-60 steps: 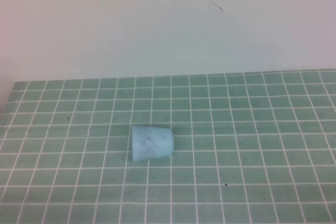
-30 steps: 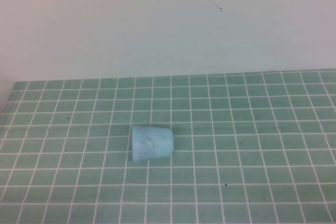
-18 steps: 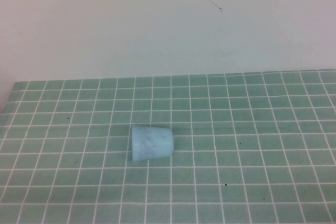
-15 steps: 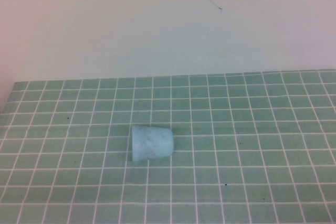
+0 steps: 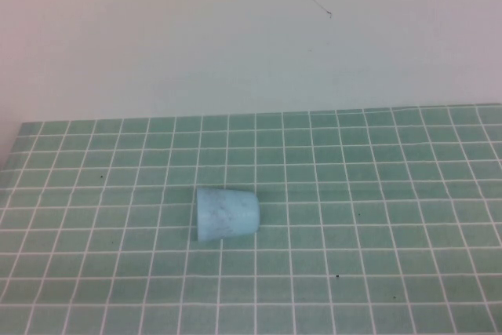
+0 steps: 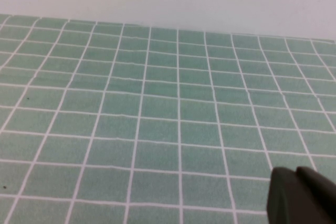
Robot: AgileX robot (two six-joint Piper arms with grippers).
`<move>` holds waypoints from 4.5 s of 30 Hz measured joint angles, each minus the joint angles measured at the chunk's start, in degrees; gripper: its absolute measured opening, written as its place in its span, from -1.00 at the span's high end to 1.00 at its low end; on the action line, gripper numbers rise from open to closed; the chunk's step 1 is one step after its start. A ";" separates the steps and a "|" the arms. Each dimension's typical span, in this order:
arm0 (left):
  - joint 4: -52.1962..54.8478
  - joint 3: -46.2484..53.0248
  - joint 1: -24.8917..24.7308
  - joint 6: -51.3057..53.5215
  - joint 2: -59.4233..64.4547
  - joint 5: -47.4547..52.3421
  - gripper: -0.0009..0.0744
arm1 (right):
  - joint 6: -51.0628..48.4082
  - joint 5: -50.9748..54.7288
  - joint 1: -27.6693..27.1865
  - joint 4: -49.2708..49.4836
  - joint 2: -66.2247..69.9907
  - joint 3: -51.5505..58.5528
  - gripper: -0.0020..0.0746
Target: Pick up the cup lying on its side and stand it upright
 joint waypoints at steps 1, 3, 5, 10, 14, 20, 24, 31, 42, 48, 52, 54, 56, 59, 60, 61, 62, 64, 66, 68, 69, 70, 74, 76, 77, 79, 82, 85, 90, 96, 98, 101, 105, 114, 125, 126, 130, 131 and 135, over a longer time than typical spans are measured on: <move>0.00 0.00 0.00 0.00 0.00 -0.12 0.97 | 0.00 0.00 0.00 0.00 0.00 0.00 0.95; 0.00 0.00 0.00 0.00 0.00 -0.47 0.97 | 0.00 0.00 0.00 0.00 0.00 0.00 0.95; 0.00 0.00 0.00 0.00 0.00 -1.38 0.97 | 0.00 0.00 0.00 0.00 0.00 0.00 0.95; 0.65 0.00 0.00 0.05 0.00 -1.65 0.97 | 0.00 0.00 0.00 0.00 0.00 0.00 0.95; 0.01 0.00 0.00 -1.14 0.00 -1.87 0.97 | 0.00 0.00 0.00 0.00 0.00 0.00 0.95; -0.46 0.00 0.00 -1.28 0.00 -1.76 0.97 | 0.01 -1.23 0.00 -2.82 -1.46 1.93 0.95; -0.46 -0.10 0.00 -1.28 0.00 -1.91 0.97 | 0.01 -3.40 0.00 -3.86 -1.46 1.93 0.95; -0.46 -5.30 0.00 -1.28 0.00 3.70 0.97 | 0.00 -19.39 0.00 -3.91 0.00 0.00 0.95; 3.19 -12.43 0.00 -1.28 0.00 11.75 0.97 | 0.00 -53.62 0.00 -3.91 0.00 0.00 0.95; 1.06 -12.68 0.00 -5.32 0.22 15.55 0.97 | -0.95 -56.21 0.00 -3.10 0.00 0.03 0.95; -0.71 -14.88 0.00 -5.32 2.41 21.03 0.97 | -0.58 -48.57 0.00 -2.99 0.00 0.03 0.95; -3.00 -16.81 0.00 -5.20 5.58 25.92 0.97 | -0.58 -38.14 0.00 -2.99 0.00 -1.16 0.95; -6.46 -19.25 0.00 -4.19 9.79 31.56 0.97 | -0.58 -27.46 0.00 -3.12 0.12 -4.46 0.95; -16.46 -23.18 0.00 2.44 16.74 40.18 0.97 | -0.58 -16.06 0.00 -3.12 0.12 -8.96 0.95; -21.31 -24.35 0.00 6.86 19.36 42.17 0.97 | -0.58 -13.03 0.10 -2.62 0.26 -9.73 0.95; -25.61 -25.27 0.00 12.00 21.46 43.36 0.97 | -0.49 -11.14 0.24 -1.58 0.97 -10.25 0.95; -31.19 -25.91 0.00 17.41 24.13 44.35 0.97 | -0.49 -9.39 0.22 -0.20 2.21 -10.71 0.95; -41.65 -26.41 0.00 27.27 29.36 45.30 0.97 | -0.49 -7.52 0.22 1.63 4.93 -10.99 0.95; -53.72 -26.41 0.00 37.83 34.59 45.29 0.97 | -0.49 -6.79 0.22 2.16 8.26 -11.22 0.95; -65.05 -26.41 0.00 45.91 39.50 45.29 0.97 | -0.49 -6.79 0.22 2.17 11.68 -11.35 0.95; -70.11 -26.41 0.00 50.15 42.23 44.95 0.97 | -0.49 -7.04 0.22 2.28 13.71 -11.35 0.95; -73.91 -26.41 0.00 54.19 44.44 44.52 0.97 | -0.49 -7.13 0.22 2.28 15.33 -11.48 0.95; -88.26 -26.81 0.00 69.56 55.23 43.34 0.80 | -0.78 -5.13 0.22 4.86 22.48 -14.12 0.95; -92.16 -28.02 0.00 74.08 59.84 43.34 0.50 | -1.71 -3.49 0.22 6.71 24.02 -15.40 0.95; -93.72 -28.85 0.00 75.26 62.20 43.34 0.29 | -2.32 -2.76 0.22 7.40 24.17 -15.78 0.95; -94.65 -30.87 0.00 76.55 66.35 44.03 -0.14 | -3.64 -1.92 0.22 7.92 24.17 -15.94 0.95; -93.74 -35.16 0.00 78.97 72.86 47.22 -0.60 | -4.71 -0.25 0.22 9.05 24.17 -15.94 0.95; -92.36 -39.90 0.00 78.56 79.96 51.79 -0.62 | -5.23 -0.03 0.22 9.70 24.17 -15.94 0.95; -91.05 -46.51 0.00 76.44 89.42 53.28 -0.61 | -6.29 -0.03 0.22 9.79 24.17 -15.94 0.95; -89.84 -52.53 0.00 75.29 98.55 50.98 -0.61 | -6.29 -0.03 0.22 9.79 24.17 -15.94 0.95; -88.53 -54.60 0.00 73.97 101.02 52.16 -0.61 | -6.29 -0.16 0.22 9.79 24.17 -15.94 0.95; -87.45 -57.01 0.00 70.62 104.48 52.59 -0.61 | -6.37 -0.59 0.22 9.81 24.17 -15.94 0.95; -87.33 -58.29 0.00 68.61 108.22 53.17 -0.45 | -6.37 -0.97 0.22 9.81 24.17 -15.94 0.95; -87.91 -58.29 -1.17 68.74 110.51 53.83 0.49 | -6.41 -0.97 0.22 9.91 24.17 -15.94 0.95; -75.75 -58.38 -2.73 74.98 103.94 56.46 0.97 | -6.50 -1.28 0.22 13.05 24.17 -15.94 0.95; -72.79 -58.38 -3.74 75.12 101.97 56.60 0.97 | -6.50 -1.28 0.22 13.30 24.17 -15.94 0.95; -63.48 -58.38 -9.60 75.22 93.04 53.46 0.97 | -6.50 -0.88 0.22 16.15 24.17 -16.05 0.95; -61.51 -58.38 -11.80 75.56 90.95 52.39 0.97 | -6.77 -0.34 0.22 17.01 24.17 -16.39 0.95; -44.84 -58.38 -23.11 80.84 80.48 48.98 0.97 | -14.00 4.13 0.22 22.72 24.17 -19.29 0.95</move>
